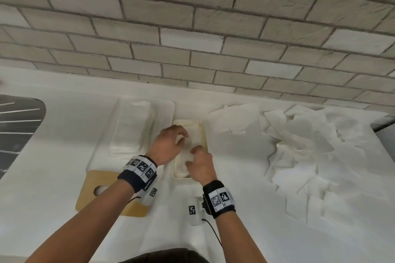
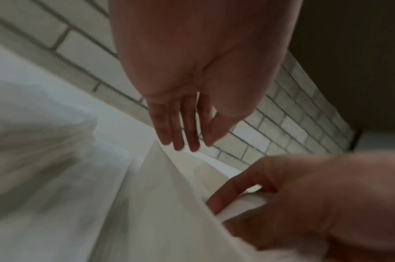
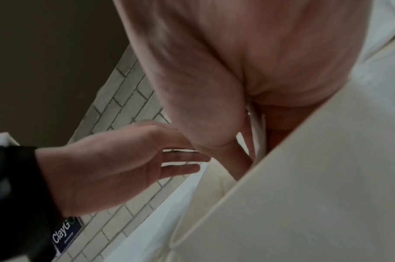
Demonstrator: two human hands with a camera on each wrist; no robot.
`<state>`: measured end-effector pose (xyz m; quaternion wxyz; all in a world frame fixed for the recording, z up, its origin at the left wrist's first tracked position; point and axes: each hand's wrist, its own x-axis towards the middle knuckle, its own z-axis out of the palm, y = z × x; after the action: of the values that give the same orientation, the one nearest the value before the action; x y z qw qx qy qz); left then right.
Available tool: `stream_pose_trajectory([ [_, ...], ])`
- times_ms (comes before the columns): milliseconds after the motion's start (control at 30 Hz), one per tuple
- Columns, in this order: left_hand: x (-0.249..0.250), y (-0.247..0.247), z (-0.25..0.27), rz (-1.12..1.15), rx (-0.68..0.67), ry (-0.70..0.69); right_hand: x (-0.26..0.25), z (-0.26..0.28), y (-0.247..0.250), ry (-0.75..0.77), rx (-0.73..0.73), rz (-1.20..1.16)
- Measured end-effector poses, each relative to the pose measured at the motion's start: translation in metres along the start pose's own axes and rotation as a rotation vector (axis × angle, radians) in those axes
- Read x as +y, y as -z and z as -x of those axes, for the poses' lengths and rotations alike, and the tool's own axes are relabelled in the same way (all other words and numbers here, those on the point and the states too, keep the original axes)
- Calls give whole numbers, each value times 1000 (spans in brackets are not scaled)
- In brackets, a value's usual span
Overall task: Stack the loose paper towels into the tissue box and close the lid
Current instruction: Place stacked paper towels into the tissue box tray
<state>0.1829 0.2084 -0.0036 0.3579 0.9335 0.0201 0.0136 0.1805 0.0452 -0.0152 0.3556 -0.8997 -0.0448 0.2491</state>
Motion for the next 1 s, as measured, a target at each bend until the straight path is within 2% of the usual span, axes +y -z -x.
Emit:
stream_pose_trajectory([
  [100, 3, -11, -5, -286, -228, -121, 1, 10, 10, 31, -85, 28],
  [167, 4, -21, -10, -513, -354, -146, 4, 17, 26, 54, -106, 14],
  [267, 2, -36, -13, -799, -479, -117, 16, 15, 70, 94, 91, -23],
  [333, 4, -42, -12, -857, -503, -97, 28, -4, 101, 109, 262, 82],
  [400, 7, -41, -13, -845, -495, -94, 40, -38, 122, 88, 334, 163],
  [500, 19, -33, -10, -693, -423, -35, 59, -100, 133, 91, 222, 352],
  [667, 70, -22, 10, -389, -72, -4, 106, -151, 126, 151, 19, 575],
  [733, 94, -27, 20, -286, 11, 3, 121, -145, 118, 185, 21, 555],
  [800, 114, -41, 29, -202, 26, -7, 138, -130, 110, 248, 66, 529],
  [1000, 146, -111, 38, -162, -70, 28, 199, -33, 102, 439, 98, 525],
])
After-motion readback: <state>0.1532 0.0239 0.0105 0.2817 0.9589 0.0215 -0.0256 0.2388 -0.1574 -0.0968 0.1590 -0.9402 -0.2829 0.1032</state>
